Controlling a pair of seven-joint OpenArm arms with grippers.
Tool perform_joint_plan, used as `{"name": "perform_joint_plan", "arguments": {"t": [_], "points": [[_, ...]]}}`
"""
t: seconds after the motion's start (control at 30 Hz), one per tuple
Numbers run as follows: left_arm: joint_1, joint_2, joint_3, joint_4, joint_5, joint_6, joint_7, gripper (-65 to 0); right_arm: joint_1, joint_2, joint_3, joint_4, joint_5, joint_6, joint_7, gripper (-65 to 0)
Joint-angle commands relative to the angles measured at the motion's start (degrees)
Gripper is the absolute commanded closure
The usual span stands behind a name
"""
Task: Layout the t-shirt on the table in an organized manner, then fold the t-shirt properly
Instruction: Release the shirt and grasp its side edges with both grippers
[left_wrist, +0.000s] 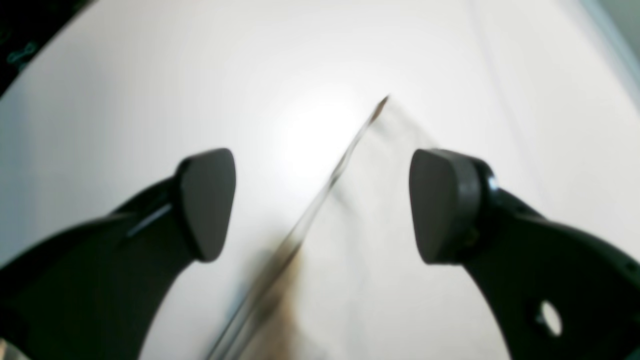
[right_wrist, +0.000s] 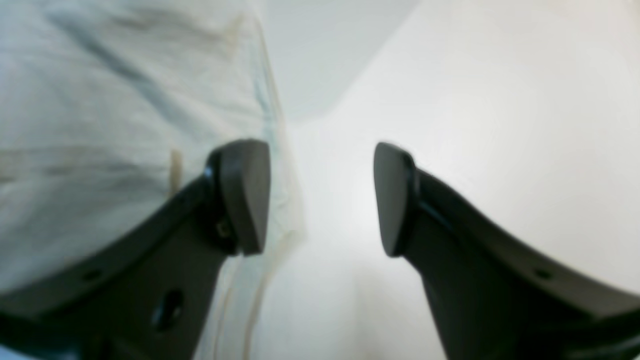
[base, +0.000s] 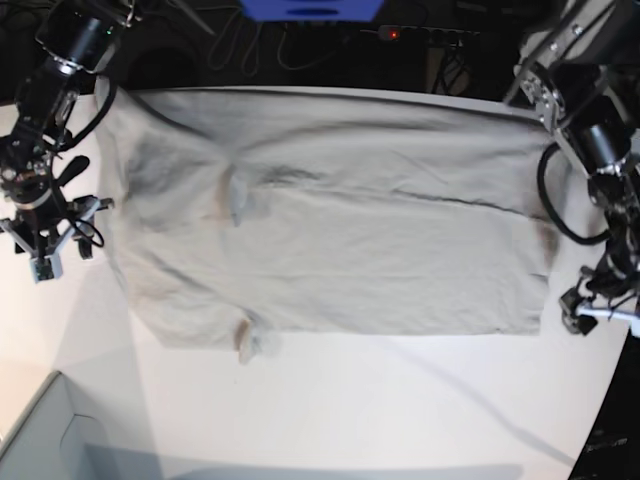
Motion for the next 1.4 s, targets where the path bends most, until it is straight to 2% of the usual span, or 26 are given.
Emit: {"name": "perform_joint_plan", "arguments": {"t": [0.0,0.23,0.33,0.43,0.67,0.73,0.97,1.0,1.1,1.2,1.37], "points": [[-3.2,-1.3,1.6,-3.4,0.9,0.6,-3.1,-52.4,2.2,0.7,-0.8,0.5,0.8,-0.1,1.7,-33.3],[-14.9,-5.1,12.8,-33.2,5.7,0.6,-23.4,-52.4,7.3,0.8,-1.7,-4.8,0.7,-0.1,1.5,-33.3],[-15.8,-5.6,16.3,-40.4,5.2,0.6,-30.3,-52.3,7.3,0.8,-1.7,-5.8,0.7,-0.1,1.8,-33.3],[-15.5,-5.1,19.0,-41.6,5.6,0.6,-33.4,-52.2,7.3,0.9,-1.7,-6.7,0.7,-0.1,1.8,-33.3],[-10.8,-4.0,19.9,-41.7,5.1,0.6,-33.8,-51.4,8.4,0.9,-1.8,-9.9,0.7,-0.1,1.9,-33.1],[-9.7,-4.0,19.9,-41.7,5.1,0.6,-33.9,-45.1,9.3,1.0,-1.8,-11.7,0.7,-0.1,1.9,-33.1],[-9.1,-4.2,19.9,-41.6,5.1,0.6,-33.9,-3.7,15.6,1.9,-1.8,-20.5,0.6,-0.1,1.9,-33.1],[-9.1,-4.2,19.9,-41.5,5.1,0.6,-33.9,0.0,17.2,2.7,-1.8,-22.7,0.6,-0.1,1.9,-33.2],[-9.1,-4.2,19.9,-41.2,5.1,0.6,-33.5,-1.6,21.8,5.3,-4.4,-31.0,0.6,-0.1,1.9,-33.3],[-9.2,-4.2,19.9,-41.2,5.1,0.6,-33.5,0.0,25.3,8.1,-8.7,-38.7,0.6,-0.1,2.4,-33.3],[-9.1,-4.2,19.9,-41.2,5.1,0.6,-33.5,-0.1,26.2,8.8,-11.1,-44.3,0.6,-0.1,11.3,-33.4]]}}
